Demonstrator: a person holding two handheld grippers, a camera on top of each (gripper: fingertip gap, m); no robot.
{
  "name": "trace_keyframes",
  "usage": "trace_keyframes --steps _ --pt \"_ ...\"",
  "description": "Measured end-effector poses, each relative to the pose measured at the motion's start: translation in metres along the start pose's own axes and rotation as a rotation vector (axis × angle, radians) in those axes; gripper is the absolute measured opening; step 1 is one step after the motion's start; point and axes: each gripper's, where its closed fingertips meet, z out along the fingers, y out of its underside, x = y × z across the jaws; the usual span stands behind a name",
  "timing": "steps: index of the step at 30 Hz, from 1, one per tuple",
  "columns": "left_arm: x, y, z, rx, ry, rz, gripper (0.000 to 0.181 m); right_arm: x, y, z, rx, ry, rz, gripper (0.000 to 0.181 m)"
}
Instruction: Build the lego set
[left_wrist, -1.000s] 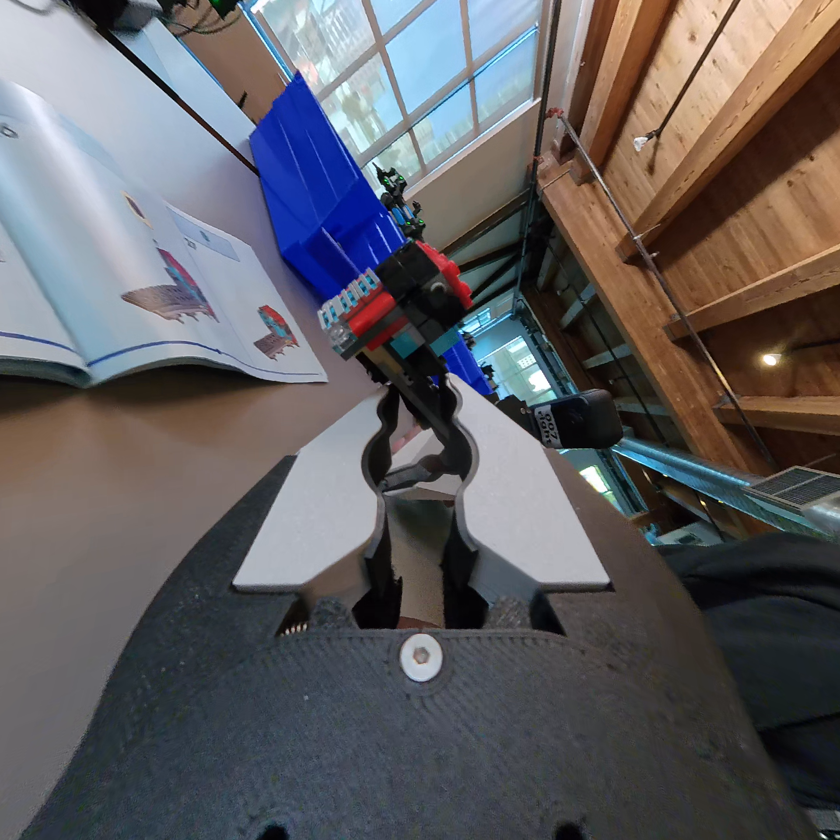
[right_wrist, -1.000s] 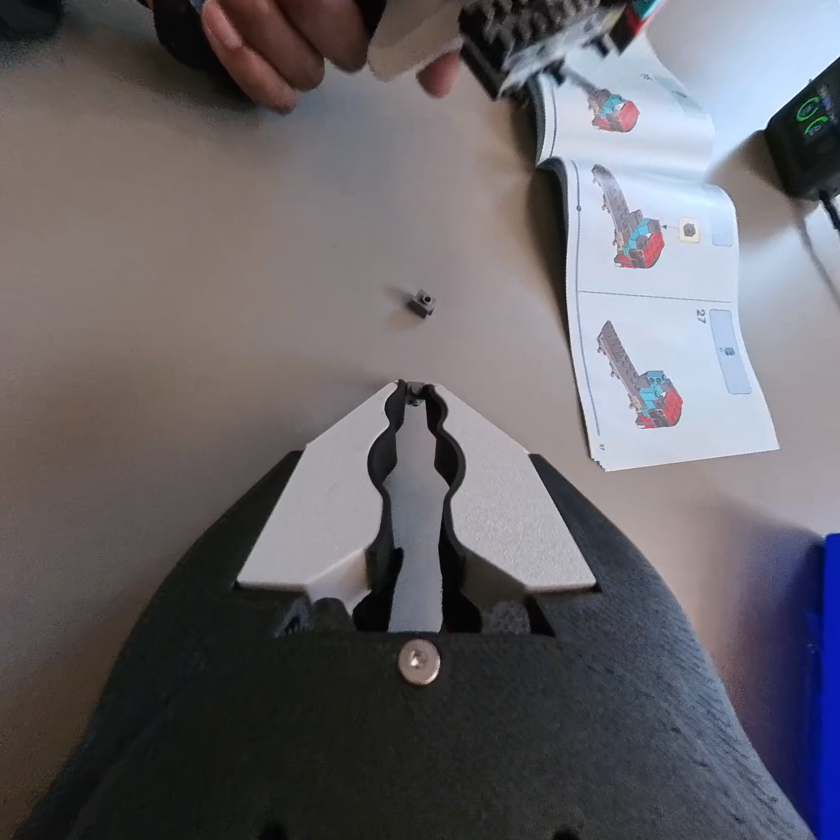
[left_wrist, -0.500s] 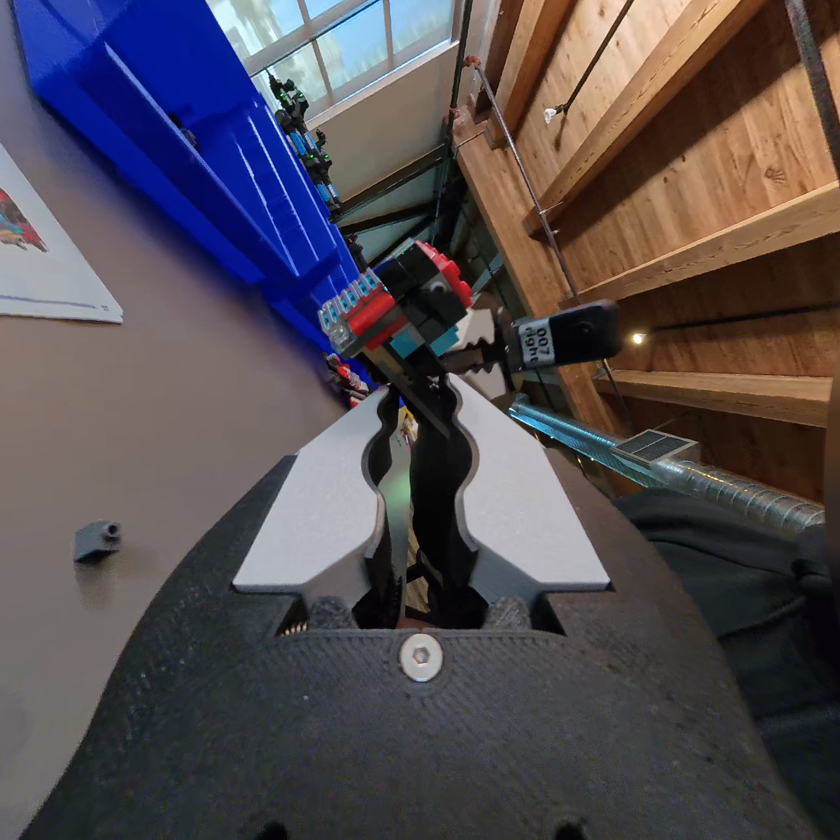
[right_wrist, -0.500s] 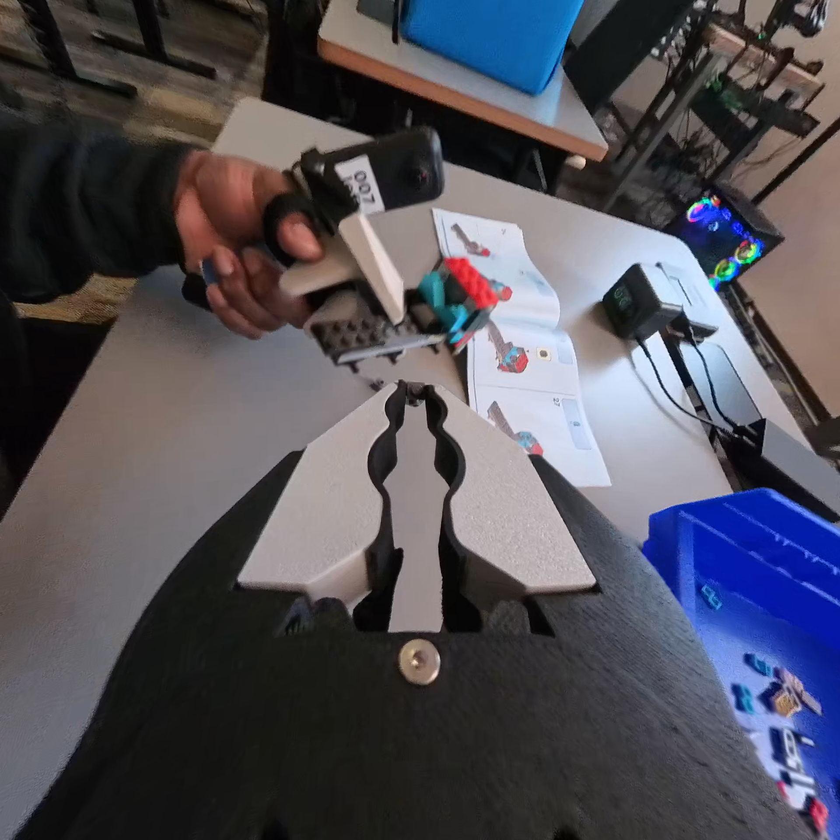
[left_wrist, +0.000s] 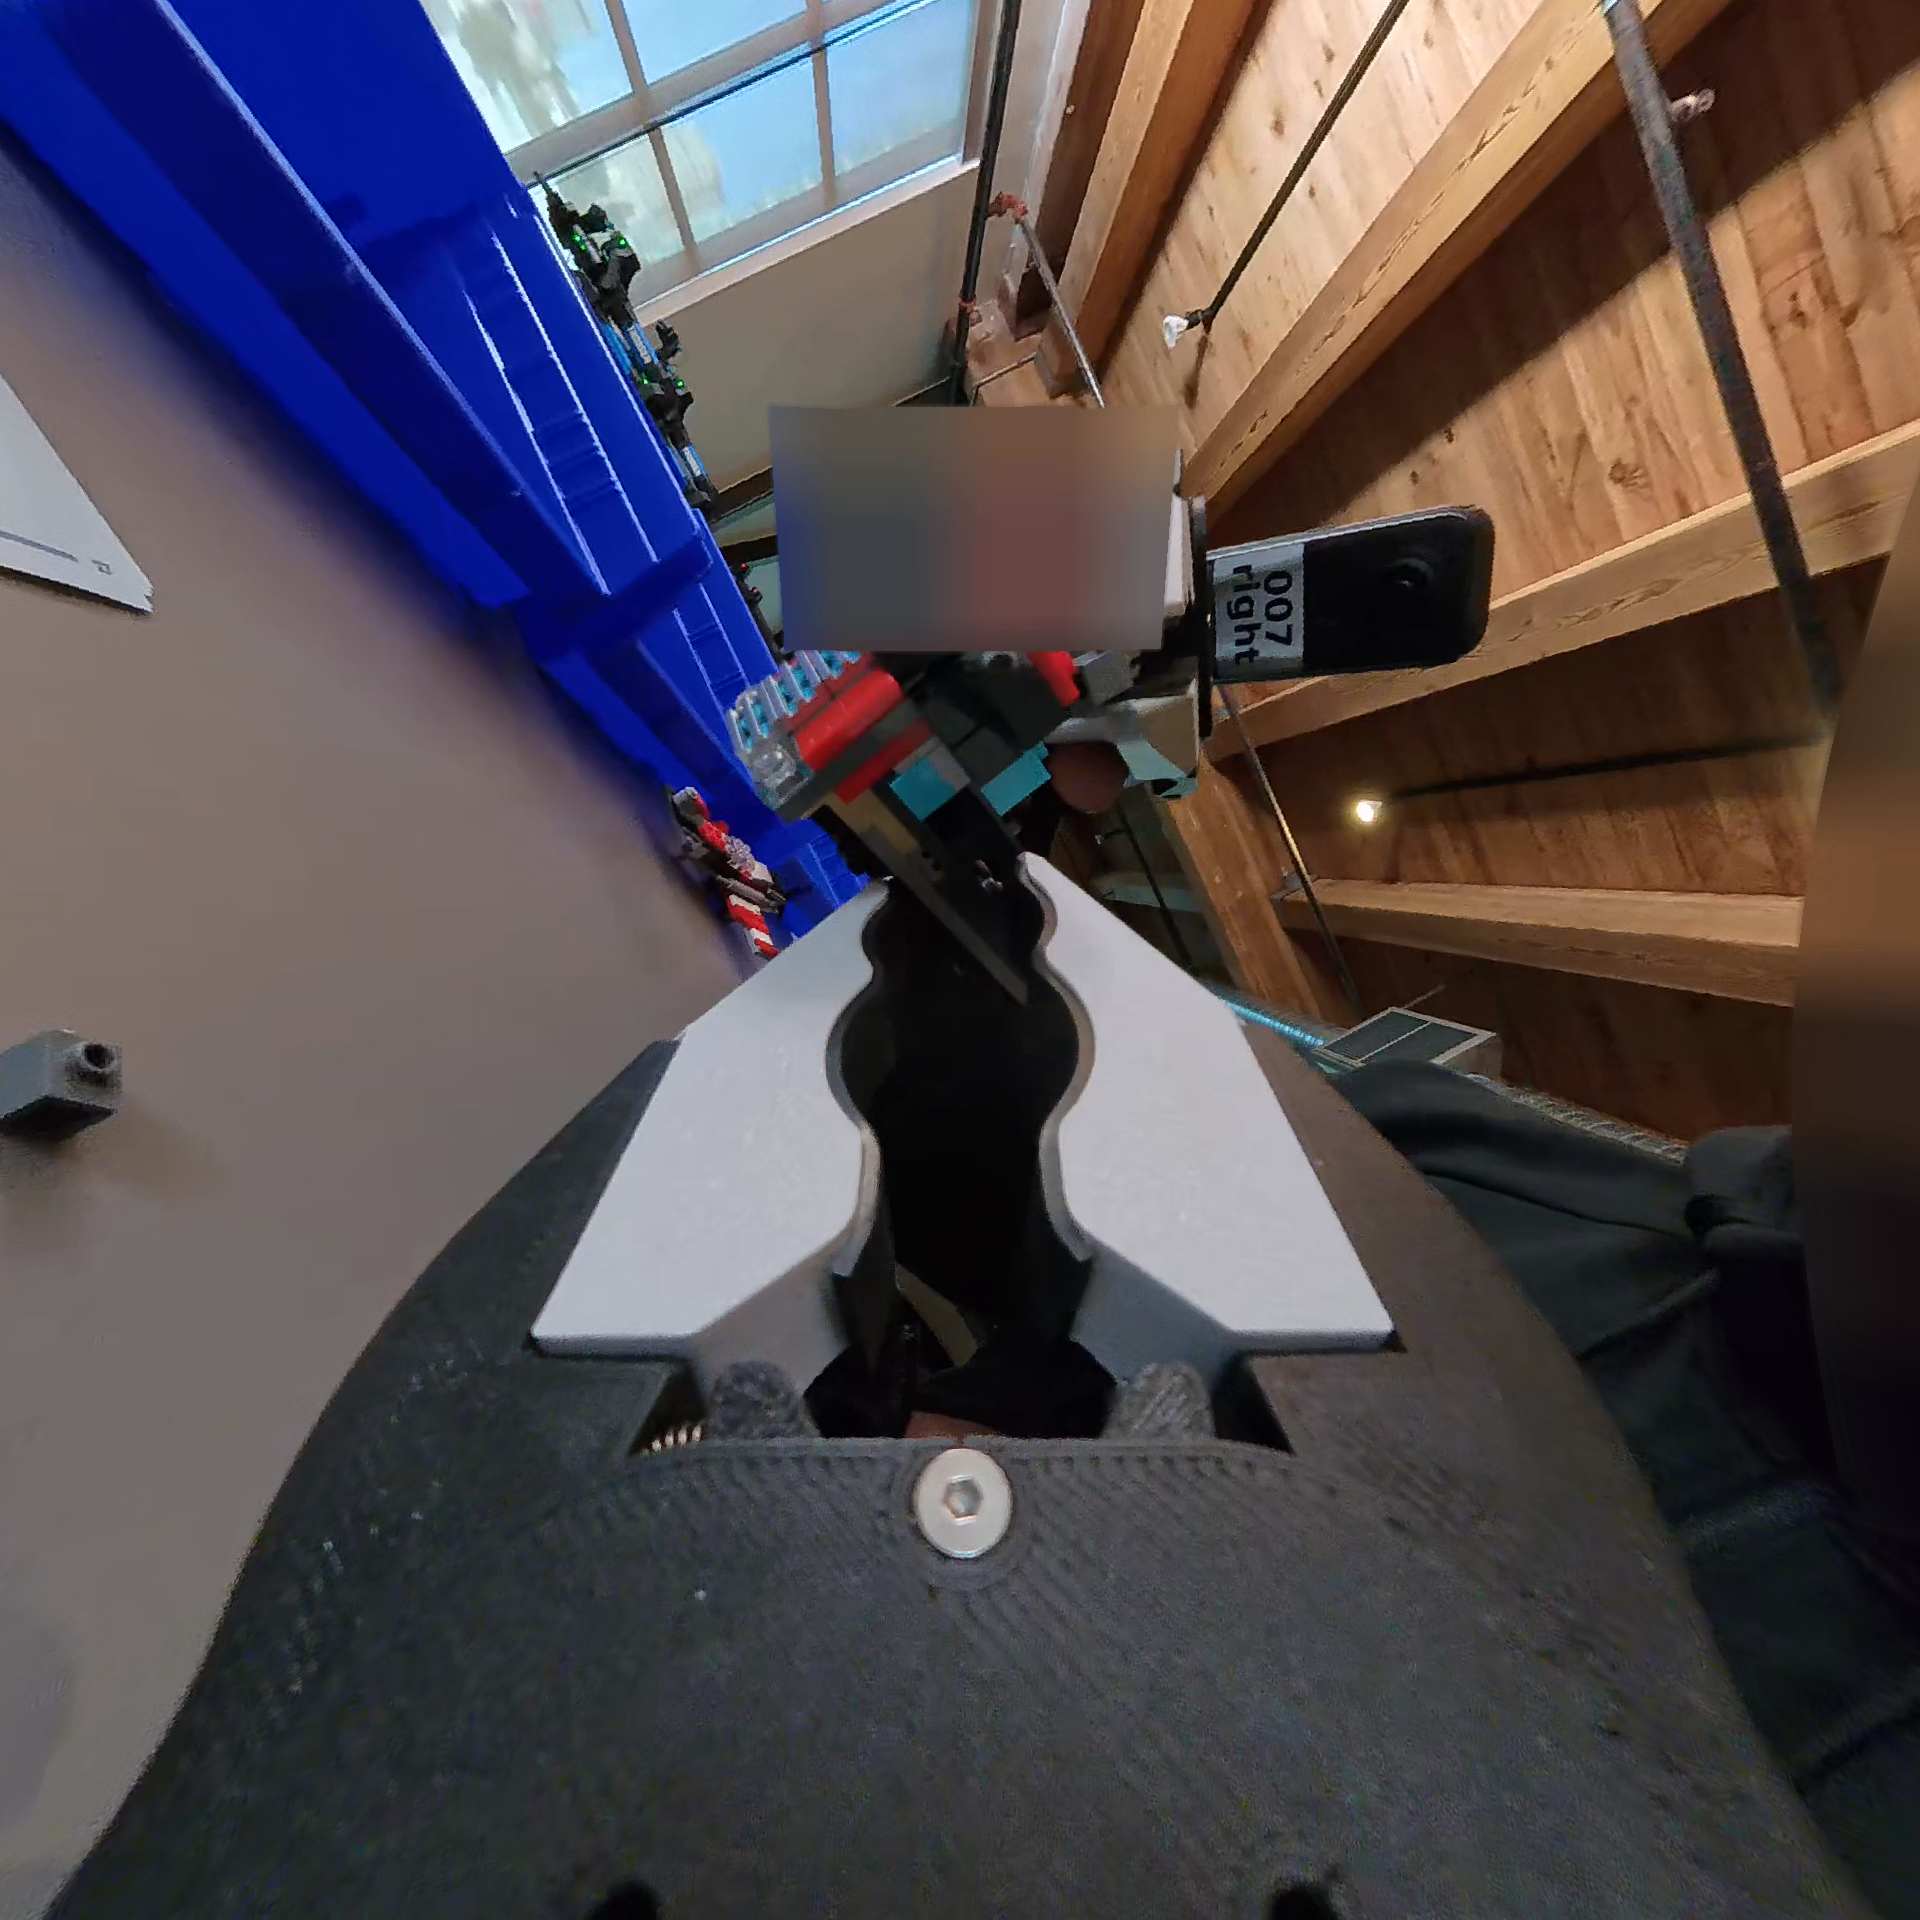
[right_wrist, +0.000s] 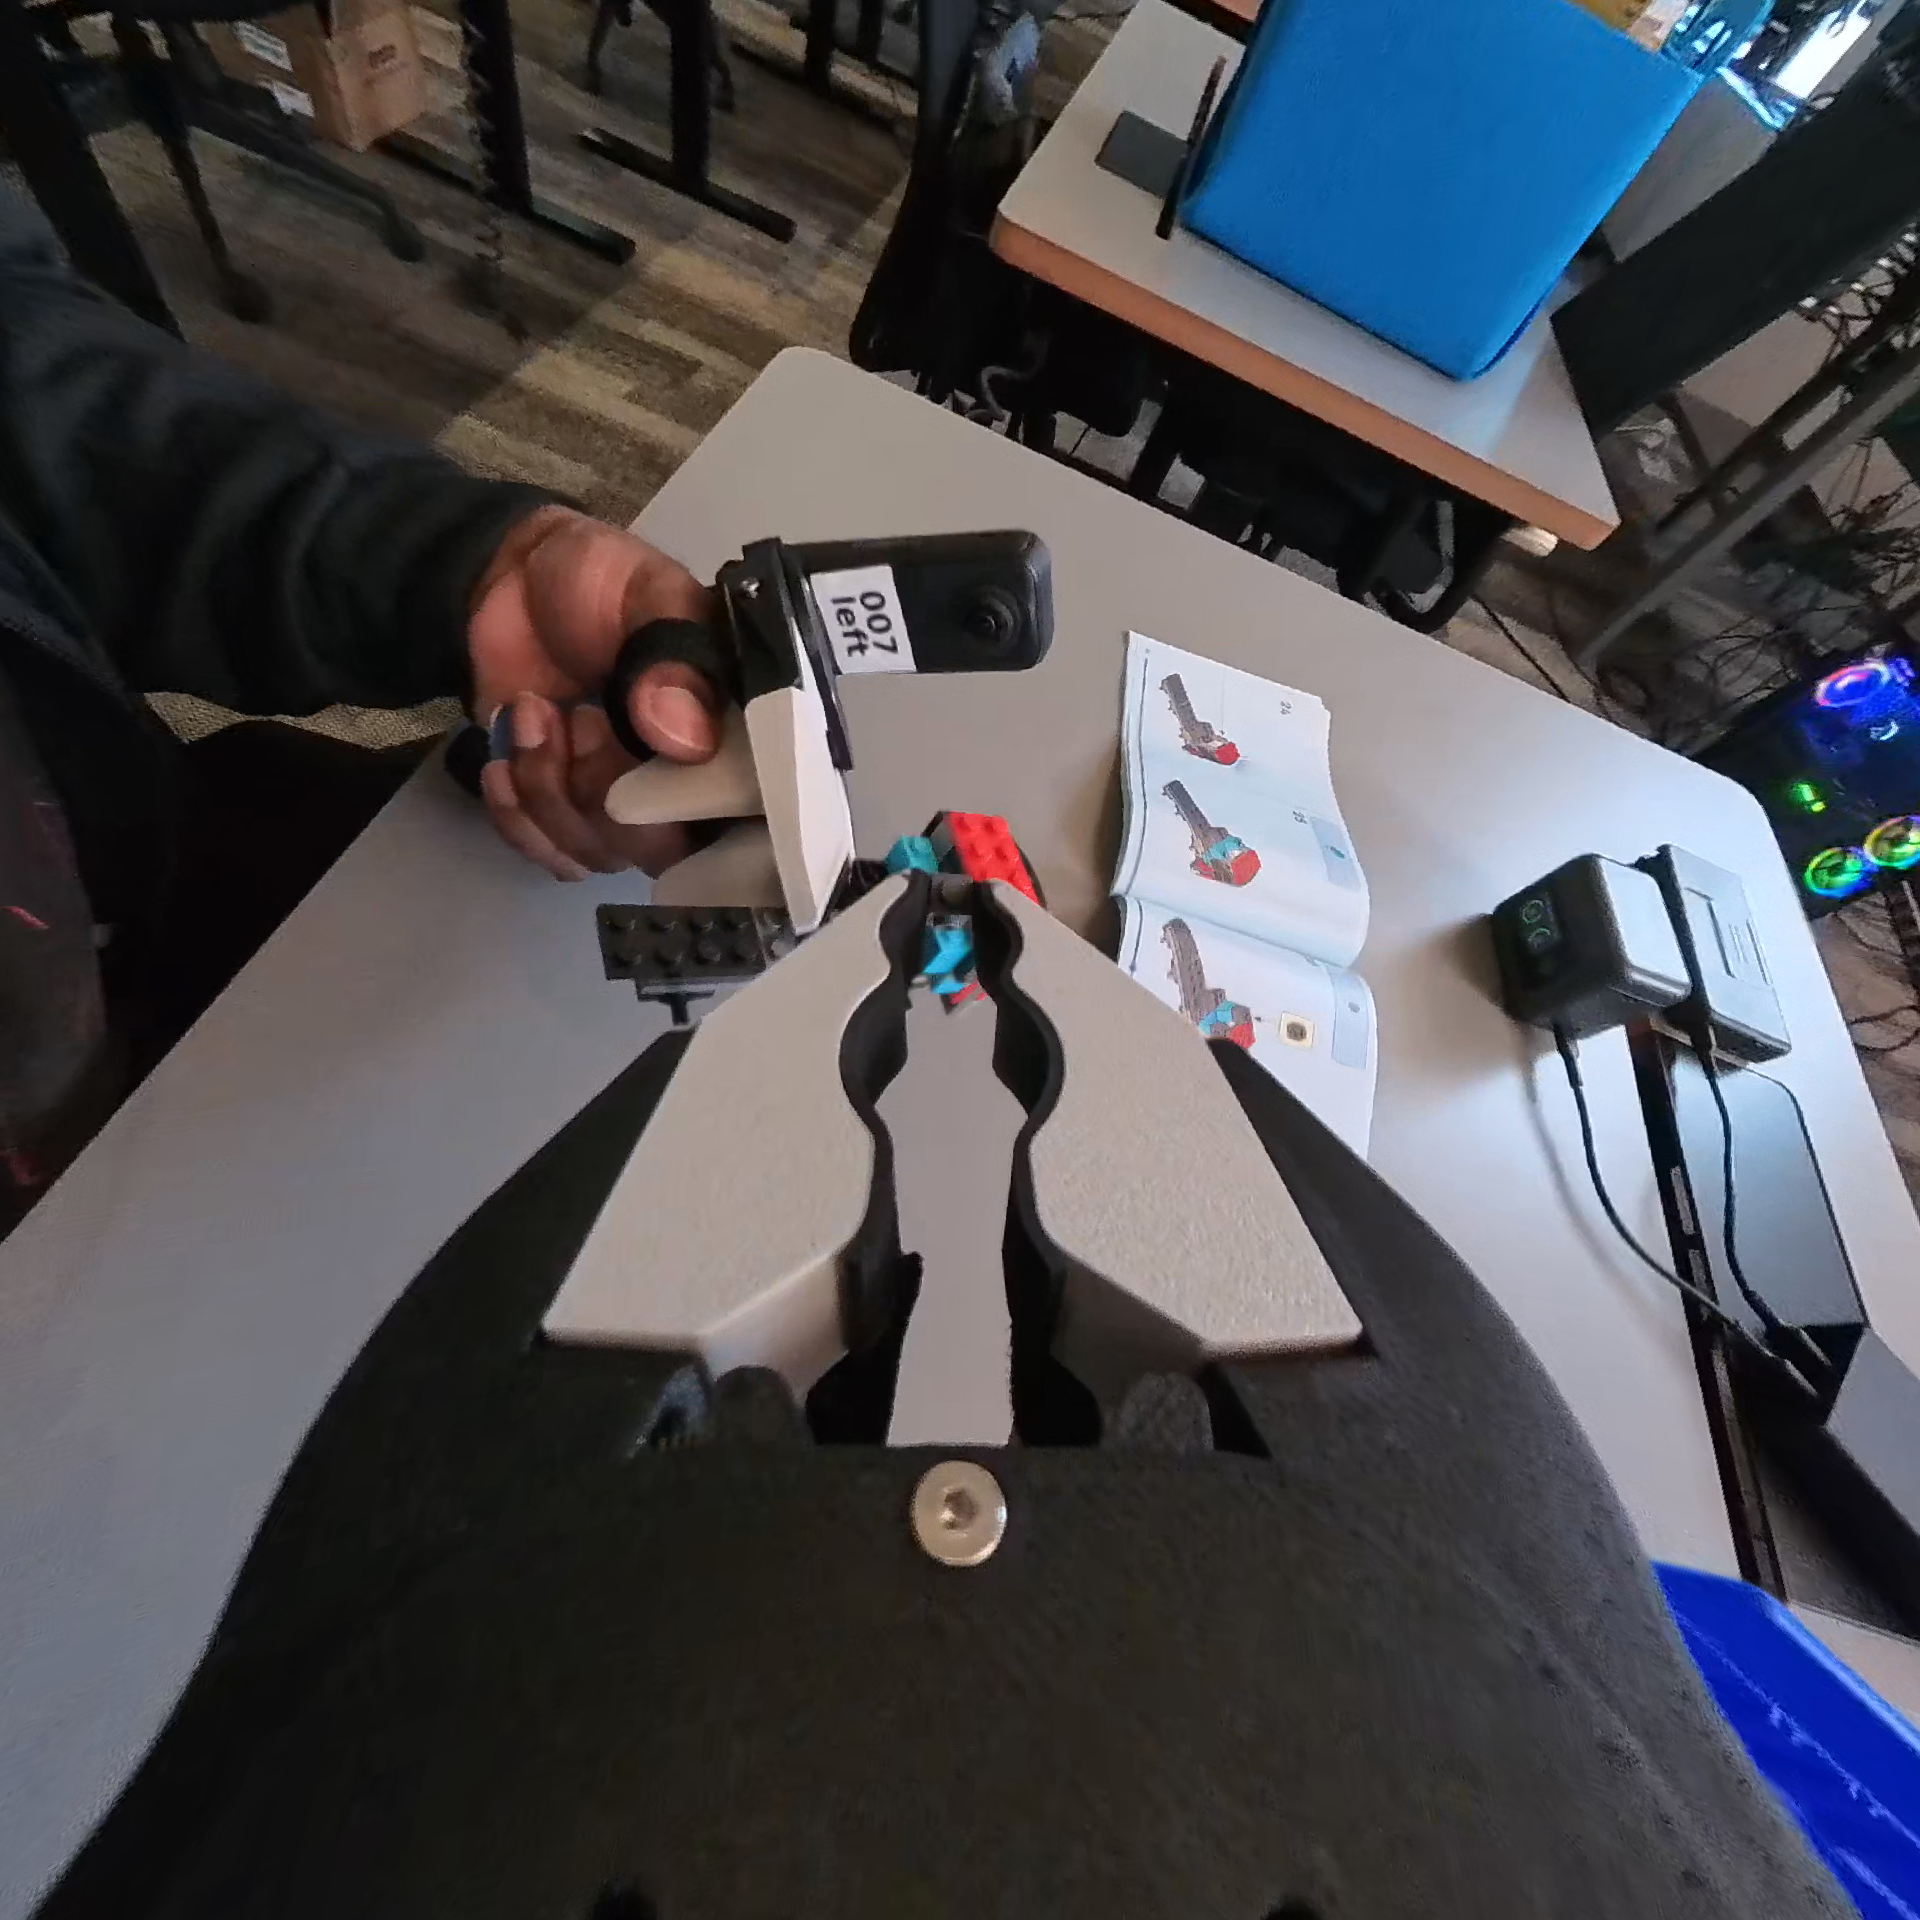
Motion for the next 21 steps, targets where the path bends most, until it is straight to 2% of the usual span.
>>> trace_keyframes --steps 6,21 --pt "-0.001 0.000 -0.002 0.002 0.019 -0.018 0.019 0.003 0.001 0.011 -0.004 -0.010 -0.002 0.009" --pt "-0.006 -0.004 -0.004 0.028 0.050 -0.067 0.018 0.004 0.015 0.018 -0.057 0.009 -0.014 0.009"
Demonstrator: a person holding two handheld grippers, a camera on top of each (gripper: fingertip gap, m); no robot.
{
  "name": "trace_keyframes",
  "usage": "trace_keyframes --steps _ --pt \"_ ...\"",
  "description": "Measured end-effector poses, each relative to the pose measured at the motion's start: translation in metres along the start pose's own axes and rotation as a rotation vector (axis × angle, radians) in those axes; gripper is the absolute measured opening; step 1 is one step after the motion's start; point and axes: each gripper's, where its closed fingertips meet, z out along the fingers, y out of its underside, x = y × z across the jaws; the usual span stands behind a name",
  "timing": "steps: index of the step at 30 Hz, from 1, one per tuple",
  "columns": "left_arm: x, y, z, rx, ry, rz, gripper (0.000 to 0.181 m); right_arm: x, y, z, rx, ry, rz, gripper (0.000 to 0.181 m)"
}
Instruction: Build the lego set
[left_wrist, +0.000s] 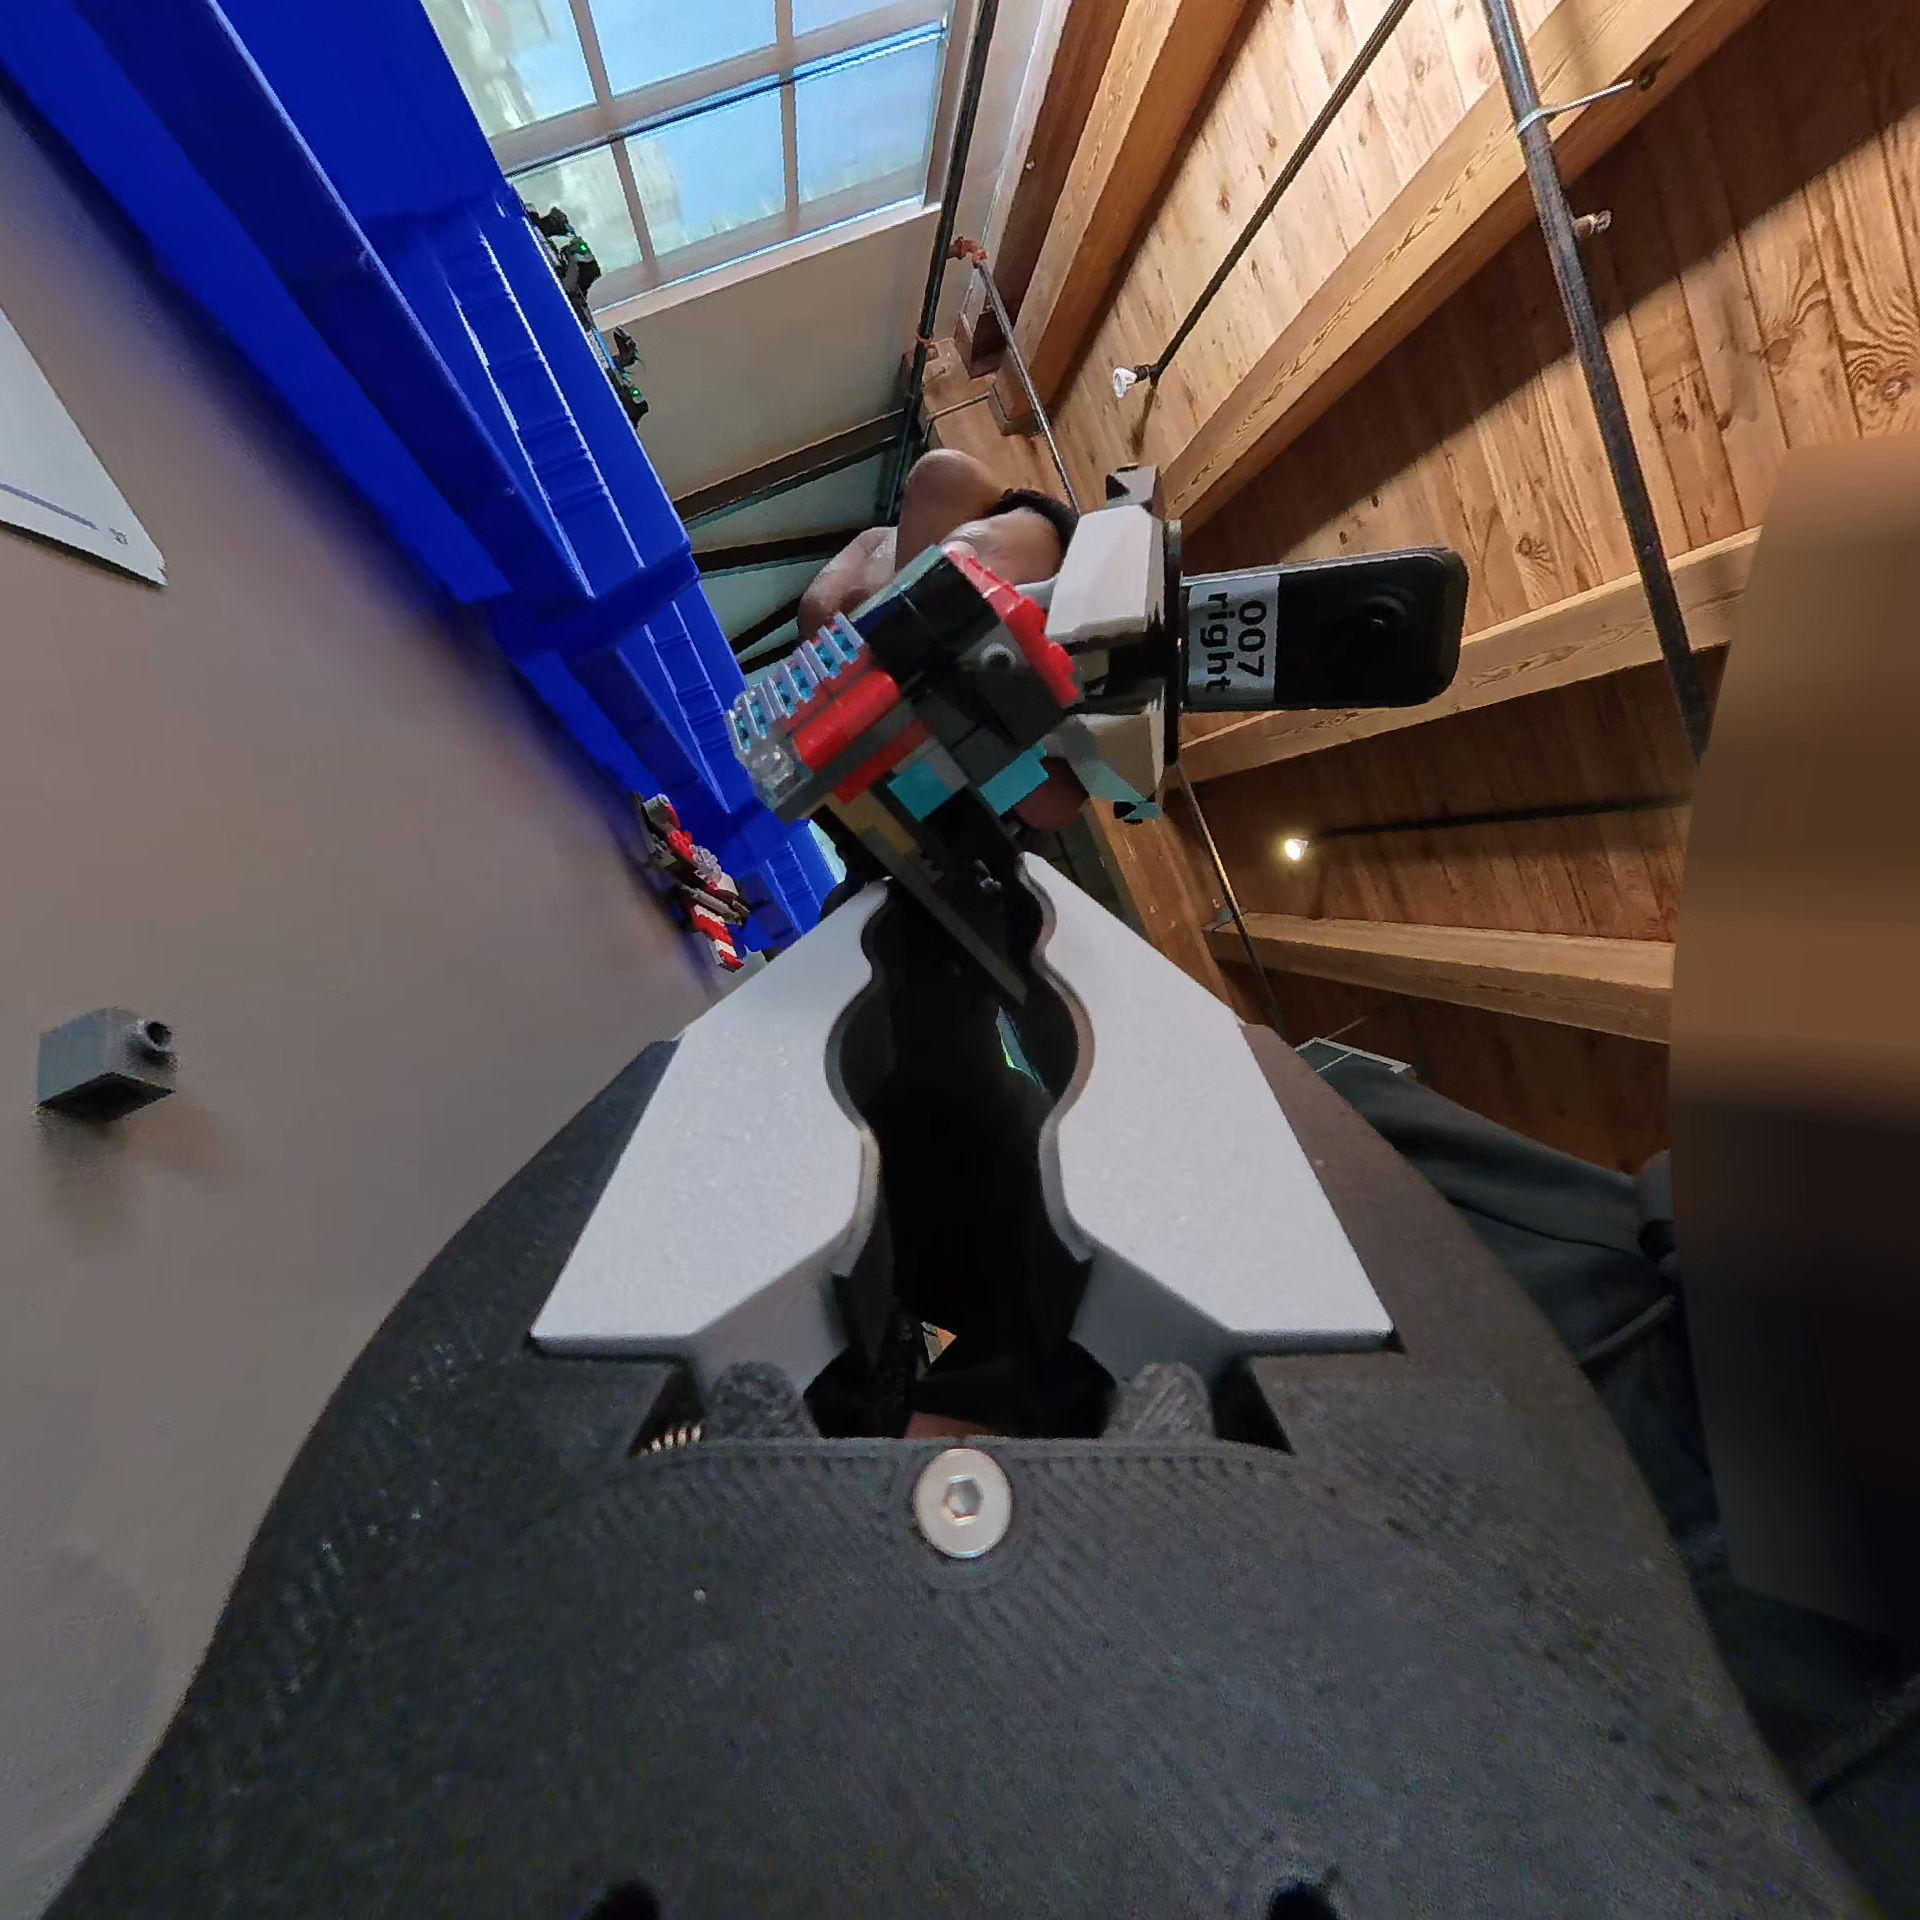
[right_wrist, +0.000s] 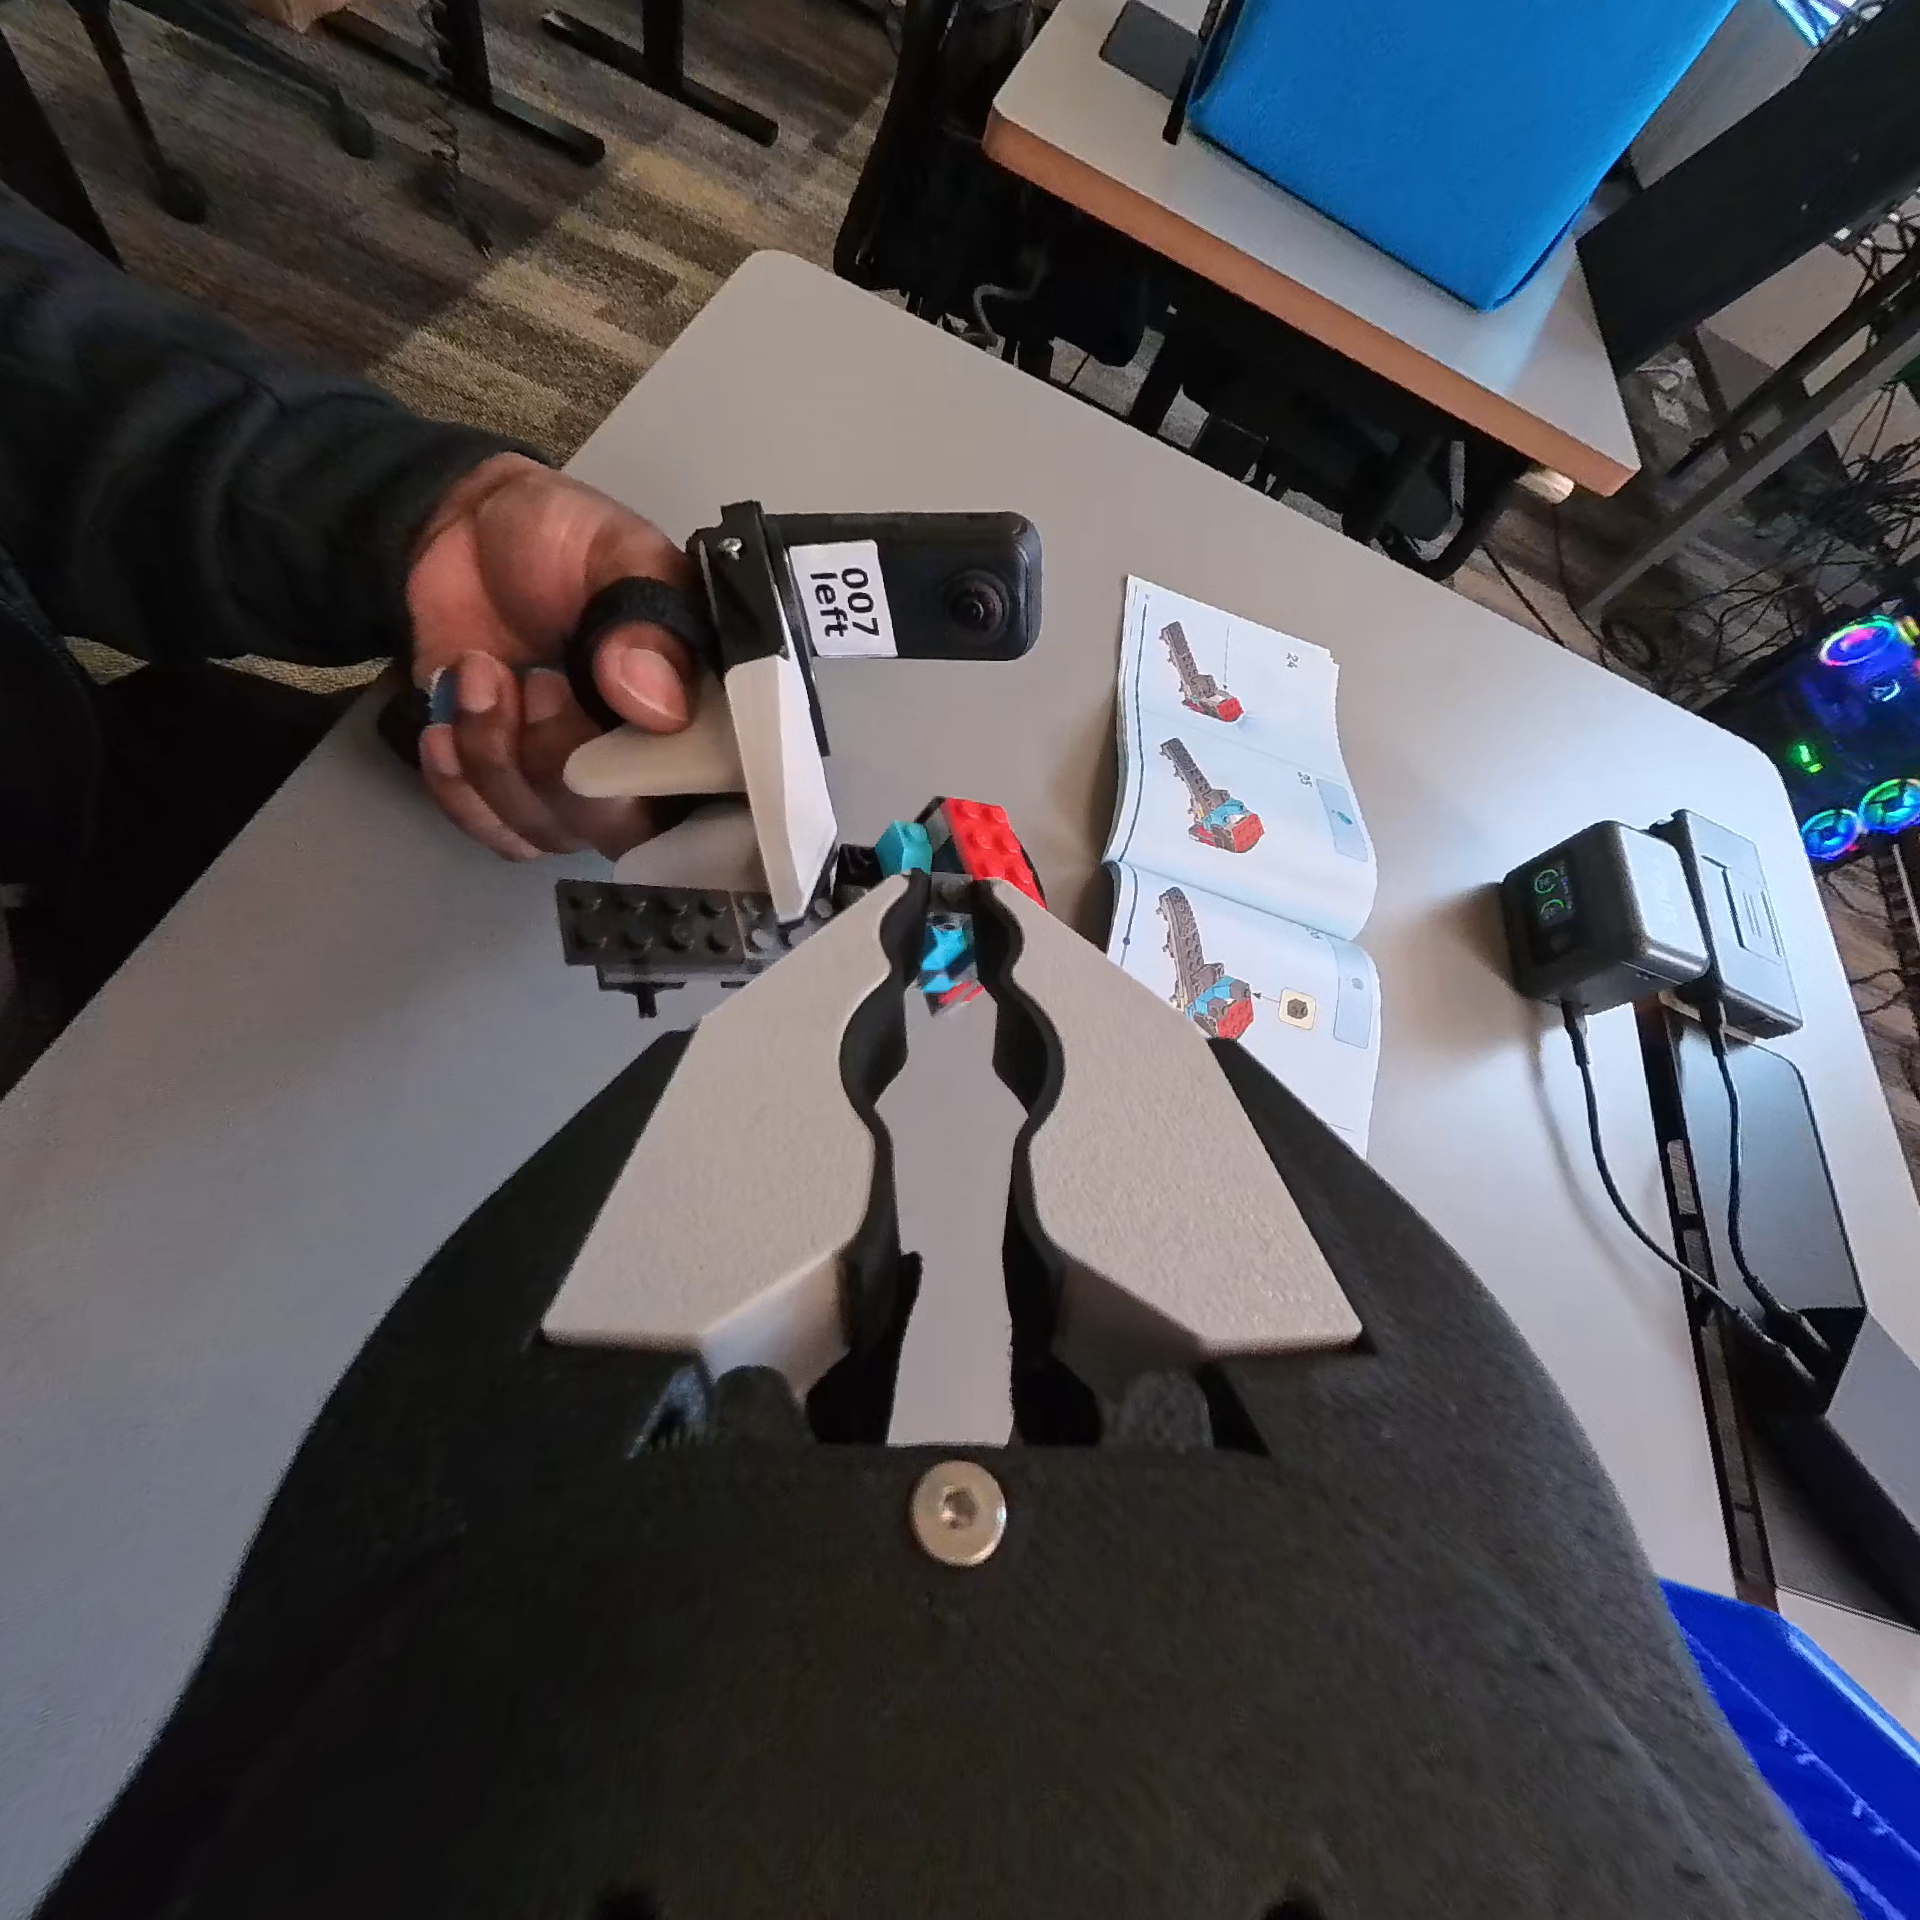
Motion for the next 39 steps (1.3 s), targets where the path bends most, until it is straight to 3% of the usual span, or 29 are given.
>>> trace_keyframes --steps 27,39 --pt "-0.0001 -0.0004 -0.0002 0.006 0.001 -0.008 0.018 0.0048 0.0048 0.0051 -0.023 0.044 -0.009 0.011" --pt "0.0002 -0.0019 -0.0016 0.013 0.001 -0.010 0.018 0.0072 0.0056 -0.0003 0.018 0.071 0.002 0.031"
